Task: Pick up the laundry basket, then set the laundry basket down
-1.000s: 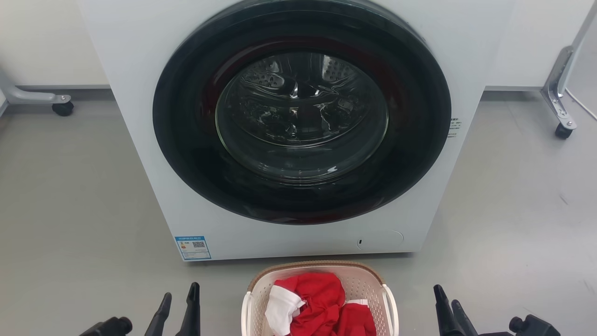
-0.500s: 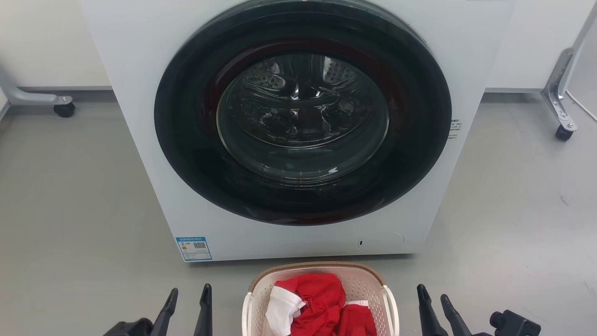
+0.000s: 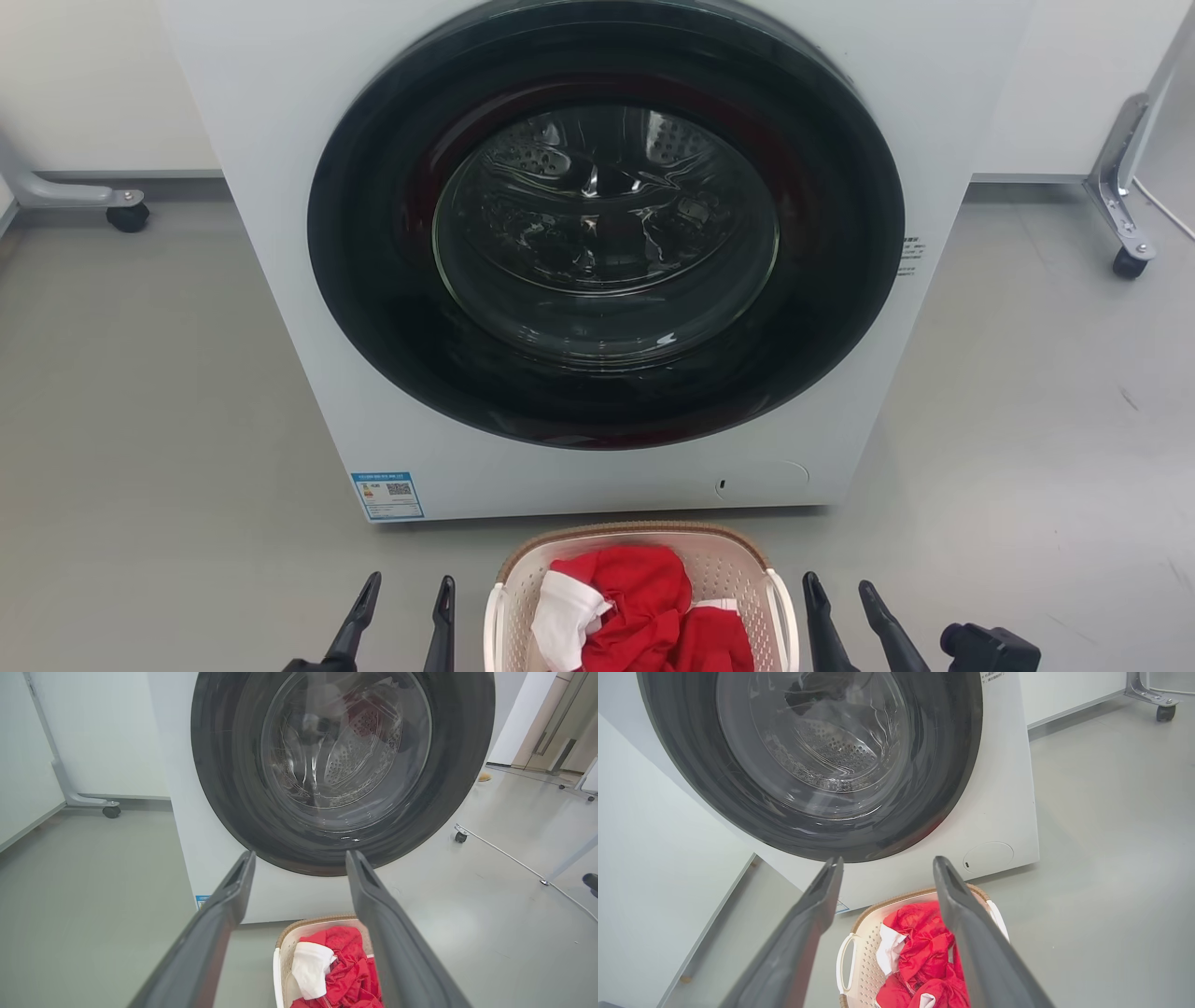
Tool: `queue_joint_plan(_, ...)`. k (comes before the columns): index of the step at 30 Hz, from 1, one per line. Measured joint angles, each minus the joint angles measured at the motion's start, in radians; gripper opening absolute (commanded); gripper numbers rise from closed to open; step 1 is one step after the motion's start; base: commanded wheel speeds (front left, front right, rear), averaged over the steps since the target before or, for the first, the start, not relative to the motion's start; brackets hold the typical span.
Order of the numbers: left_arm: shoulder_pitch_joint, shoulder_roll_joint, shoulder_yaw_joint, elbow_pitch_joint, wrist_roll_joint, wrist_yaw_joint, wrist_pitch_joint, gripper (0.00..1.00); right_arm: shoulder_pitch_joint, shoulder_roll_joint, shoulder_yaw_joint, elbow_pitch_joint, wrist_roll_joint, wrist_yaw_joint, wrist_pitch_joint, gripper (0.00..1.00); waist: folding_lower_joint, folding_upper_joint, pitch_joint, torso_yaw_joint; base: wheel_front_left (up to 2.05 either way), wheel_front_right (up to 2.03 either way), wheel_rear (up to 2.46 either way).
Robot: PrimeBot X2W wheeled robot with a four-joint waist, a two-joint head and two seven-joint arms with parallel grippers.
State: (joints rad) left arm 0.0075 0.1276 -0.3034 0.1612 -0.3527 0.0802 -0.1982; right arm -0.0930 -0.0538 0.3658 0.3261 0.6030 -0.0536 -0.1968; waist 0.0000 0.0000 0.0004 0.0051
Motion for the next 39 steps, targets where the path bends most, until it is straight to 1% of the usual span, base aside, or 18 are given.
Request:
queue_joint_plan(4, 0.001, 0.000, -0.003, -0.004, 0.027, 0.008, -0.009, 1.00, 0.000, 0.000, 0.011, -0.001, -0.043, -0.001, -0.009, 1.00, 0.0000, 0.0000, 0.001, 0.001, 0.00, 0.00, 0.00)
queue_joint_plan(6, 0.001, 0.000, -0.007, -0.007, 0.057, 0.010, -0.017, 1.00, -0.001, 0.000, 0.019, -0.002, -0.062, -0.008, -0.019, 1.00, 0.0000, 0.0000, 0.001, 0.001, 0.00, 0.00, 0.00)
queue_joint_plan(11, 0.002, -0.003, -0.009, -0.013, 0.095, 0.025, -0.036, 1.00, -0.002, 0.000, 0.033, -0.003, -0.122, -0.017, -0.036, 1.00, 0.0000, 0.0000, 0.003, 0.002, 0.00, 0.00, 0.00)
queue_joint_plan(16, 0.004, -0.006, -0.016, -0.018, 0.137, 0.030, -0.052, 1.00, -0.006, -0.001, 0.039, -0.012, -0.181, -0.027, -0.052, 1.00, 0.0000, 0.0000, 0.005, 0.003, 0.00, 0.00, 0.00)
queue_joint_plan(26, 0.009, -0.013, 0.011, -0.016, 0.122, 0.034, -0.052, 1.00, -0.020, -0.001, -0.002, -0.034, -0.191, -0.034, -0.052, 1.00, 0.0000, 0.0000, 0.005, 0.001, 0.00, 0.00, 0.00)
queue_joint_plan(39, 0.017, -0.022, 0.030, -0.010, 0.110, 0.033, -0.052, 1.00, -0.018, -0.001, -0.018, -0.040, -0.211, -0.033, -0.052, 1.00, 0.0000, 0.0000, 0.005, 0.000, 0.00, 0.00, 0.00)
